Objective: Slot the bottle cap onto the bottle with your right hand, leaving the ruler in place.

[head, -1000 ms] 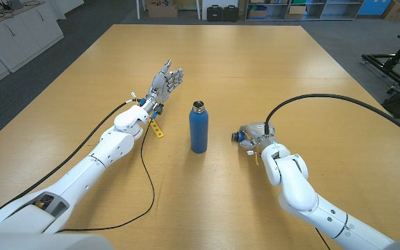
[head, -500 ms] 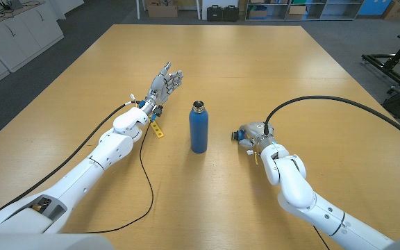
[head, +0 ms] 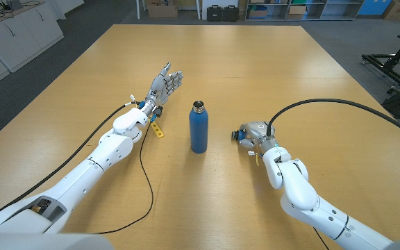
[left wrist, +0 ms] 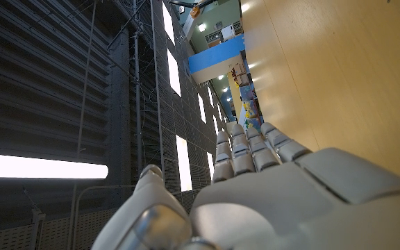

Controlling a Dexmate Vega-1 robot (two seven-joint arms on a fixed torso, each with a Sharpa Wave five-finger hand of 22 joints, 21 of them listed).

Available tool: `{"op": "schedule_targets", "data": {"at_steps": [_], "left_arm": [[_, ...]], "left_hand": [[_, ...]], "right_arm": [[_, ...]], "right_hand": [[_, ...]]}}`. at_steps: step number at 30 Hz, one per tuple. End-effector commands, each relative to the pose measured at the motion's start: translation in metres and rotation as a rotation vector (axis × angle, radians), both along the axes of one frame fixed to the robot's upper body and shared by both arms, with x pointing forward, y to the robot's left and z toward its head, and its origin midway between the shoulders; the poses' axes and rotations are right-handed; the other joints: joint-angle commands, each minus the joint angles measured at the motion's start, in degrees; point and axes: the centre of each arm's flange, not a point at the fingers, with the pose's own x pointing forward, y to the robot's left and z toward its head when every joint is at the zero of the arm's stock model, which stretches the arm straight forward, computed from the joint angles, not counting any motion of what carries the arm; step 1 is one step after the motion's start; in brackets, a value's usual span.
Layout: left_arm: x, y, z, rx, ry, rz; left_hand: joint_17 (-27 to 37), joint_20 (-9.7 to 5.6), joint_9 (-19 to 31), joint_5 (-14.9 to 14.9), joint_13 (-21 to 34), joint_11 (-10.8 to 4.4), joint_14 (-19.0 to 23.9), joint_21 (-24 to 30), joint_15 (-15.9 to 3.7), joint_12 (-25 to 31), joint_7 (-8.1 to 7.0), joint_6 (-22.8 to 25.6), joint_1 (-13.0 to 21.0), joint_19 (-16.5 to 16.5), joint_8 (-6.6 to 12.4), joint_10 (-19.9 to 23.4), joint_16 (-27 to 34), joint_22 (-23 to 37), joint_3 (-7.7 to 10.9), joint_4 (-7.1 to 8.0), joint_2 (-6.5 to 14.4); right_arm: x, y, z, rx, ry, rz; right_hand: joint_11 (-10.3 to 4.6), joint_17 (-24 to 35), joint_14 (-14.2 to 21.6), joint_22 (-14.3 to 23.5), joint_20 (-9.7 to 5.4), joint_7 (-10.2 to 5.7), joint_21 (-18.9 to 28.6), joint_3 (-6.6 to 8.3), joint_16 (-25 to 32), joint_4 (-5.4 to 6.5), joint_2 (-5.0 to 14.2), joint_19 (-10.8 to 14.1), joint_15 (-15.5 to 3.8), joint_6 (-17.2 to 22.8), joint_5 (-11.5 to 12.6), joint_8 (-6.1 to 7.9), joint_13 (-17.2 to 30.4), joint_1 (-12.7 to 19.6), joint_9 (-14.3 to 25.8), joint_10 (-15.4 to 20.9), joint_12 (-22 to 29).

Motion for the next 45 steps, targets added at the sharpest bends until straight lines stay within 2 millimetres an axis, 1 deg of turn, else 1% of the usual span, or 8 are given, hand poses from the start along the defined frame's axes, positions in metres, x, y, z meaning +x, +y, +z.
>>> {"op": "schedule_targets", "data": {"at_steps": [1,6,10,19,25,35,43,45], "left_arm": [[-0.002,0.0,-0.001,-0.007,-0.008,-0.002],[-0.003,-0.001,-0.005,-0.015,-0.004,-0.001],[-0.006,-0.002,-0.007,-0.017,-0.012,0.0],[-0.013,-0.003,-0.012,-0.043,-0.035,0.011],[-0.015,-0.002,-0.014,-0.05,-0.048,0.037],[-0.015,0.011,-0.024,-0.063,-0.044,0.051],[-0.011,0.015,-0.026,-0.049,-0.032,0.045],[-0.011,0.016,-0.026,-0.049,-0.031,0.045]], "left_hand": [[0.1,0.15,0.2,0.1,0.3,0.09,0.0,-0.1,0.04,-0.1,0.05,0.7,0.3,-0.2,0.04,0.4,0.0,0.3,0.12,-0.3,0.4],[0.1,0.15,0.2,0.1,0.3,0.1,0.0,-0.2,0.05,-0.1,0.07,0.8,0.3,-0.2,0.02,0.4,0.0,0.3,0.12,-0.3,0.5],[0.1,0.13,0.2,0.1,0.3,0.21,0.1,-0.1,0.02,0.0,0.09,0.9,0.3,-0.2,0.03,0.6,0.0,0.3,0.13,-0.3,0.5],[0.1,0.09,0.2,0.2,0.3,0.2,0.4,-0.1,-0.03,0.0,0.06,1.3,0.3,0.0,0.07,1.0,0.1,0.3,0.19,-0.3,0.7],[0.1,-0.3,0.2,0.2,0.3,0.24,0.4,0.0,-0.06,0.0,0.09,1.3,0.3,0.1,-0.01,0.9,0.1,0.3,0.23,-0.3,0.8],[0.1,-0.42,0.2,0.2,0.3,0.34,0.6,0.1,0.02,0.0,0.23,1.4,0.4,0.3,-0.08,1.1,0.1,0.3,0.31,-0.33,0.9],[0.1,-0.42,0.2,0.2,0.3,0.41,0.6,0.1,-0.03,-0.1,0.31,1.5,0.4,0.3,-0.12,1.1,0.1,0.3,0.36,-0.35,1.0],[0.1,-0.41,0.2,0.2,0.3,0.37,0.6,0.1,-0.03,-0.1,0.3,1.5,0.4,0.3,-0.12,1.1,0.1,0.3,0.37,-0.35,1.0]], "right_arm": [[-0.01,-0.003,0.009,0.039,-0.079,0.054],[-0.018,-0.002,0.02,0.036,-0.128,0.063],[-0.026,-0.001,0.031,0.036,-0.167,0.074],[-0.043,0.0,0.06,0.037,-0.251,0.098],[-0.052,0.002,0.077,0.025,-0.301,0.106],[-0.058,0.002,0.1,0.001,-0.363,0.102],[-0.059,-0.001,0.118,-0.009,-0.434,0.097],[-0.06,-0.002,0.12,-0.011,-0.445,0.101]], "right_hand": [[-0.09,0.0,1.2,0.2,-0.15,-3.49,0.5,0.44,0.3,0.16,3.23,0.6,-7.01,12.8,-0.3,2.5,0.4,1.3,0.1,1.5,0.3],[-0.1,0.0,1.3,0.3,-0.25,-3.51,0.6,0.51,0.3,0.11,3.37,0.7,-7.02,13.0,-0.3,2.59,0.4,1.4,0.0,1.7,0.4],[-0.11,0.0,1.8,0.3,-0.64,-3.53,0.7,0.69,0.4,0.05,3.83,0.8,-6.96,13.6,-0.5,2.8,0.4,1.7,0.0,2.2,0.4],[-0.11,0.0,1.8,0.3,-0.73,-3.54,0.7,0.78,0.2,-0.1,3.89,0.8,-7.01,13.9,-0.6,2.89,0.4,2.0,0.0,2.5,0.4],[-0.11,-0.1,1.8,0.3,-0.72,-3.56,0.6,0.79,0.1,-0.22,3.82,0.7,-6.98,14.0,-0.6,2.91,0.4,2.1,-0.1,2.6,0.3],[-0.12,-0.1,1.7,0.3,-0.72,-3.57,0.6,0.79,0.0,-0.32,3.74,0.6,-6.9,14.0,-0.7,2.92,0.3,2.2,-0.1,2.6,0.2],[-0.12,-0.1,1.6,0.3,-0.73,-3.59,0.6,0.8,-0.1,-0.38,3.71,0.6,-6.88,14.0,-0.8,2.89,0.3,2.3,-0.1,2.6,0.1],[-0.12,-0.1,1.6,0.3,-0.73,-3.59,0.6,0.8,-0.1,-0.4,3.7,0.6,-6.88,14.0,-0.8,2.88,0.3,2.3,-0.2,2.6,0.1]]}}
